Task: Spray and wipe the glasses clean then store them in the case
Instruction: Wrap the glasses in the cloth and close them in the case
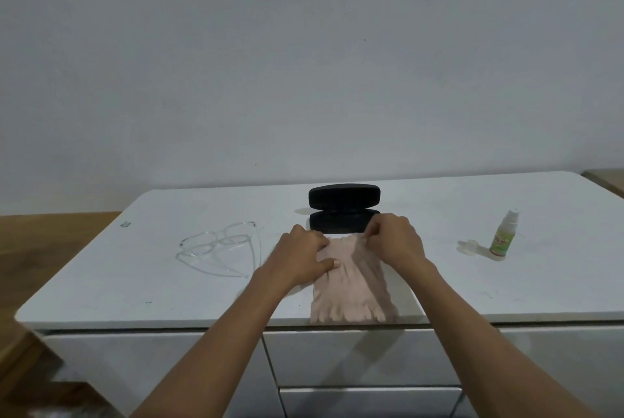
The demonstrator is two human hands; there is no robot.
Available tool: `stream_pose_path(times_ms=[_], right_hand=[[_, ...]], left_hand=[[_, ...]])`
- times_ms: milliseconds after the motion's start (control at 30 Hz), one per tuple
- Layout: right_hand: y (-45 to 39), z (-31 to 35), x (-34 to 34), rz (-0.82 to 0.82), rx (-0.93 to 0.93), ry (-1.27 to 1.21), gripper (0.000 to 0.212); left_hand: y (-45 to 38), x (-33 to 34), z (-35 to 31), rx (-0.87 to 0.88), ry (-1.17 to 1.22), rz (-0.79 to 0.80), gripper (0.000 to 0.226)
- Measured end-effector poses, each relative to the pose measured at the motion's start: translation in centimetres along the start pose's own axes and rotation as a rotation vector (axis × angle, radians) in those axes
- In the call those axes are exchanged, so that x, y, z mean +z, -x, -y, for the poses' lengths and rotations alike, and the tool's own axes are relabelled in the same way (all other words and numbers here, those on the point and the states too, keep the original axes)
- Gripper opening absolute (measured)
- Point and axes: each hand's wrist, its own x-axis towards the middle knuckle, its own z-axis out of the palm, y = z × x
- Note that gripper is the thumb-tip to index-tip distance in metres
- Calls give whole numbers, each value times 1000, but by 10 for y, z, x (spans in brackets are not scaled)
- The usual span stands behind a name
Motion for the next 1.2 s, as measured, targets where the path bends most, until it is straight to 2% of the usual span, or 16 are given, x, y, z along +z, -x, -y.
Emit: stream_pose_path(times_ms=[133,233,367,433,500,600,667,767,900,1033,1200], right_hand=[[-1,-2,1,-63,21,-74,20],[1,-5,2,-106,24,-67,30],[4,-10,1,-110,-58,-59,36],[6,-10,-2,-38,-132,-73,31],[10,-11,-5,90,-174,-63,30],[17,-14,-13,280,-181,96,62],[21,-13,-19,365,-202,244,75],[26,-12,-26,443,-206,331,82],[24,-14,-28,482,-183,329,84],[26,-3,-29,435,-200,298,79],[24,27,-10,122,-395,-1,40]], left_hand=[[2,2,1,32,-50,-10,43],[6,3,1,39,-37,-22,45],[13,6,5,34,48,-116,38],[16,5,8,27,81,-144,35],[20,1,9,36,90,-110,47],[27,-9,9,43,60,40,89],[30,-13,8,26,45,136,108],[31,-13,9,-15,25,220,103],[34,-17,11,-36,24,252,101],[38,-24,5,39,29,119,92],[49,-45,18,4,138,-115,63]])
